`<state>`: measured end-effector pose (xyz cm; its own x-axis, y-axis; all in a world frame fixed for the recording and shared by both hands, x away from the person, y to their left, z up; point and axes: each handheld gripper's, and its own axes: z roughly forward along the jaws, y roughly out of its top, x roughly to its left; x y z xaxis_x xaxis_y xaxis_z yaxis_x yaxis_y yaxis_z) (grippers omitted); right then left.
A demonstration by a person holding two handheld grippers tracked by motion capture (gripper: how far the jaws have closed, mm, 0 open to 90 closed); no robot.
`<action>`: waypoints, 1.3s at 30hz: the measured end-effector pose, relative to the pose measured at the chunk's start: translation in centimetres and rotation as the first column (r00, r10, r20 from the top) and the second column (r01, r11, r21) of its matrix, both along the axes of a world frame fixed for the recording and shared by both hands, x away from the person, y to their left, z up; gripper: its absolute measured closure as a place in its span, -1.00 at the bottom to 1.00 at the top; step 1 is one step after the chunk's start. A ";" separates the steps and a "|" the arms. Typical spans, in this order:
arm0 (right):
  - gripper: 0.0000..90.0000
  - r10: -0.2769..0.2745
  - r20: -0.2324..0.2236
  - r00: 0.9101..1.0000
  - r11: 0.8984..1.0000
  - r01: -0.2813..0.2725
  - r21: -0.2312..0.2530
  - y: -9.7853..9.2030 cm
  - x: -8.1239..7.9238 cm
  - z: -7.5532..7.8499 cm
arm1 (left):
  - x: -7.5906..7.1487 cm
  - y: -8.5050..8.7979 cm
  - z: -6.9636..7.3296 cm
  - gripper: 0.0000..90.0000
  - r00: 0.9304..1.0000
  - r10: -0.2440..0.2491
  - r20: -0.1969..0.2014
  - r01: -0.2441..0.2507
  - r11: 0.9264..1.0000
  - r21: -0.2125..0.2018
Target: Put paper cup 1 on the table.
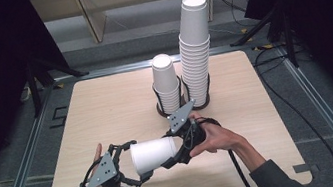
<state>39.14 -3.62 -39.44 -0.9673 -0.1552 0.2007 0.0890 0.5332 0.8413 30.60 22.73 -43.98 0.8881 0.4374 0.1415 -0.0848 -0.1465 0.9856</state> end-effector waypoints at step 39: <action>-0.63 -0.121 0.373 0.920 0.922 0.244 -0.301 1.6 -3.1 2.3 | 0.6 0.0 0.5 -0.69 0.990 0.055 -0.132 -0.021 0.969 0.248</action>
